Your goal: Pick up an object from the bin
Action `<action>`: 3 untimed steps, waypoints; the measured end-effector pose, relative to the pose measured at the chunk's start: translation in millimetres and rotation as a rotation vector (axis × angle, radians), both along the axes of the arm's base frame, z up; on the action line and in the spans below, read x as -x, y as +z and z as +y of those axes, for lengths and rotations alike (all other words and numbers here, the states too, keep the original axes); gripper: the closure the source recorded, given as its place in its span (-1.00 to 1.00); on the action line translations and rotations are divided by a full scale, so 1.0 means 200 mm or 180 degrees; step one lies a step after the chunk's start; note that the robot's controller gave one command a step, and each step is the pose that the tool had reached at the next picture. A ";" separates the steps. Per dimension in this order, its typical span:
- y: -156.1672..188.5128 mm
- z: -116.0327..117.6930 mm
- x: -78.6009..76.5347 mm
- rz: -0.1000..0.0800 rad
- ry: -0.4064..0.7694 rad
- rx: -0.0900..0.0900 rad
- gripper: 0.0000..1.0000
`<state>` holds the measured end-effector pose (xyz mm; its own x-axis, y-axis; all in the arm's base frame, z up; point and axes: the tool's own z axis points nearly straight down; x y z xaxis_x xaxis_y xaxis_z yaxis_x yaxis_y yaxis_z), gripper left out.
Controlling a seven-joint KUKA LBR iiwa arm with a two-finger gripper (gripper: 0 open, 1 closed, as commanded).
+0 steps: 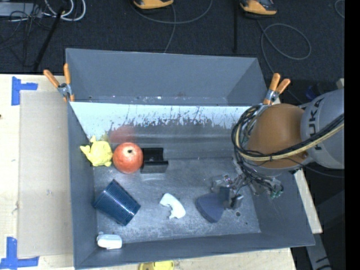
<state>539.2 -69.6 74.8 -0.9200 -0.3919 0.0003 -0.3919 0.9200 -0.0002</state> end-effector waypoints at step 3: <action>0.22 0.01 0.00 0.0007 -0.0001 -0.0006 1.00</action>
Offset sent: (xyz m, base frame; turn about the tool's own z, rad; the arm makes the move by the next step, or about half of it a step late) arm 0.0000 0.0001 0.0821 0.0000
